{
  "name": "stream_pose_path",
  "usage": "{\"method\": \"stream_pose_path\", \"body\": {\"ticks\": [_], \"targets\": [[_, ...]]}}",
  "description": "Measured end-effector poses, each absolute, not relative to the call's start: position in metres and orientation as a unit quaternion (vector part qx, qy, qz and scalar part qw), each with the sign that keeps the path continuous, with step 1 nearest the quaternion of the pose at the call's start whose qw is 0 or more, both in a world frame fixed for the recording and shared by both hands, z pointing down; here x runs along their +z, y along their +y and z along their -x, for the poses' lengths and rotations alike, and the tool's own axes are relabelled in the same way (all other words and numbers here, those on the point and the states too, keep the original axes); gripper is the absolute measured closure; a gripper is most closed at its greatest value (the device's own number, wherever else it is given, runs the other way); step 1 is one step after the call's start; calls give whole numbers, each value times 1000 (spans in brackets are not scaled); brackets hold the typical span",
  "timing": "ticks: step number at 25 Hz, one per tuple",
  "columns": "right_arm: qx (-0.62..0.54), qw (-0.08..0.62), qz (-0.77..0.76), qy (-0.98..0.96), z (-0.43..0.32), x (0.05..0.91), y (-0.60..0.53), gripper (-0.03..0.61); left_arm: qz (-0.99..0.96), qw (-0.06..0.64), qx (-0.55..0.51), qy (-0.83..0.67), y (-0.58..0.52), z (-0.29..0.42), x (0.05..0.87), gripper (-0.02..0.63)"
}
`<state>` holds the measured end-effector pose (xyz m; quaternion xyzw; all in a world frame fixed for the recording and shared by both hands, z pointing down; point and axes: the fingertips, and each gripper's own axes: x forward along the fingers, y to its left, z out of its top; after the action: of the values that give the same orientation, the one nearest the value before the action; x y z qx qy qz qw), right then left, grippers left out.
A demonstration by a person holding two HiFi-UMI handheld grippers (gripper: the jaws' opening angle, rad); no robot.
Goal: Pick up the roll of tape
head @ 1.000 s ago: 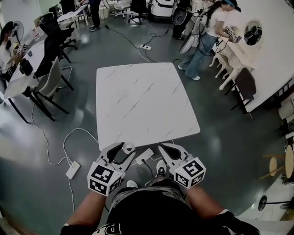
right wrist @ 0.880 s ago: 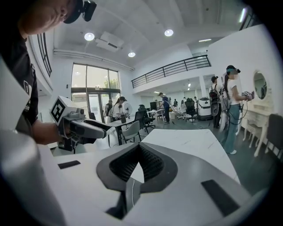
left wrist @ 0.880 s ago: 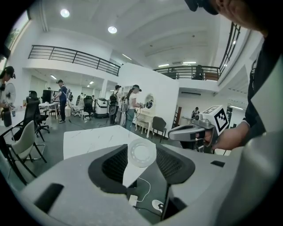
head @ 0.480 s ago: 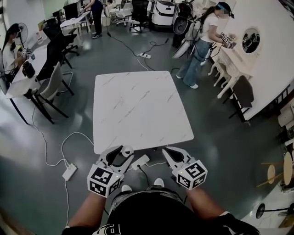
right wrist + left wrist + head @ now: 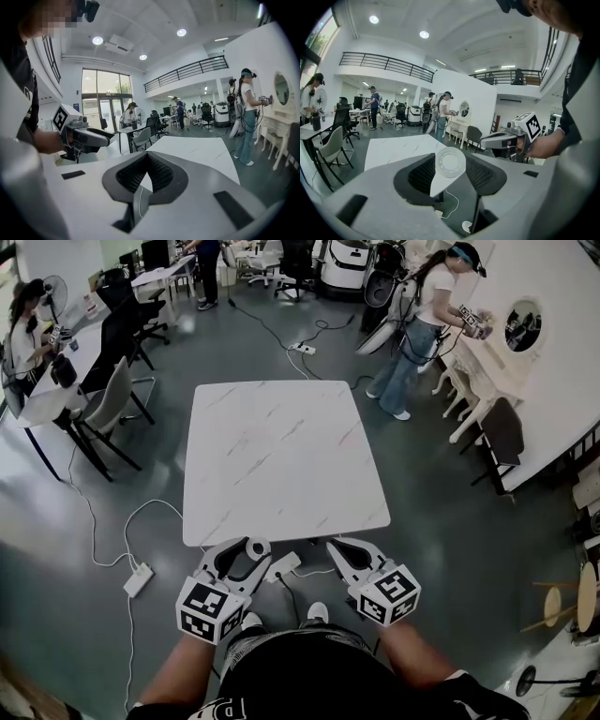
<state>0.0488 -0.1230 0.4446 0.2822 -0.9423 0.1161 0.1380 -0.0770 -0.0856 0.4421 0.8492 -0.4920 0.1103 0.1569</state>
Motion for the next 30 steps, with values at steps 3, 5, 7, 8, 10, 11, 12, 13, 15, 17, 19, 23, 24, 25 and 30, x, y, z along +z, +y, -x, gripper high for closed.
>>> {"method": "stream_pose_path", "body": {"ticks": [3, 5, 7, 8, 10, 11, 12, 13, 15, 17, 19, 23, 24, 25, 30], "targets": [[120, 138, -277, -943, -51, 448, -124, 574, -848, 158, 114, -493, -85, 72, 443, 403], [124, 137, -275, -943, -51, 451, -125, 574, -847, 158, 118, -494, -85, 71, 444, 403], [128, 136, -275, -943, -51, 454, -126, 574, -845, 159, 120, -496, -86, 71, 445, 403], [130, 135, -275, -943, -51, 455, -127, 574, -845, 159, 121, -496, -87, 71, 445, 403], [133, 132, -276, -943, -51, 455, -128, 574, -845, 158, 121, -497, -88, 71, 444, 403], [134, 130, -276, -943, -51, 455, -128, 574, -844, 157, 121, -498, -89, 70, 443, 403], [135, 128, -276, -943, -51, 455, -129, 574, -844, 156, 120, -498, -90, 70, 443, 403], [136, 126, -276, -943, -51, 455, -129, 574, -845, 156, 120, -498, -91, 69, 443, 403], [137, 123, -277, -943, -51, 454, -130, 574, -846, 155, 119, -497, -92, 68, 442, 403], [137, 122, -278, -943, -52, 454, -130, 574, -847, 154, 119, -494, -93, 67, 442, 403], [138, 123, -280, -942, -51, 455, -129, 574, -849, 153, 119, -492, -93, 66, 442, 403], [138, 125, -283, -941, -52, 454, -128, 574, -851, 152, 118, -489, -94, 65, 440, 403], [137, 126, -284, -941, -52, 454, -128, 574, -851, 151, 118, -489, -94, 65, 440, 403], [137, 126, -284, -940, -53, 455, -128, 574, -852, 151, 118, -488, -95, 65, 440, 403], [134, 133, -282, -941, -50, 462, -129, 574, -856, 146, 120, -482, -96, 65, 444, 403]]}}
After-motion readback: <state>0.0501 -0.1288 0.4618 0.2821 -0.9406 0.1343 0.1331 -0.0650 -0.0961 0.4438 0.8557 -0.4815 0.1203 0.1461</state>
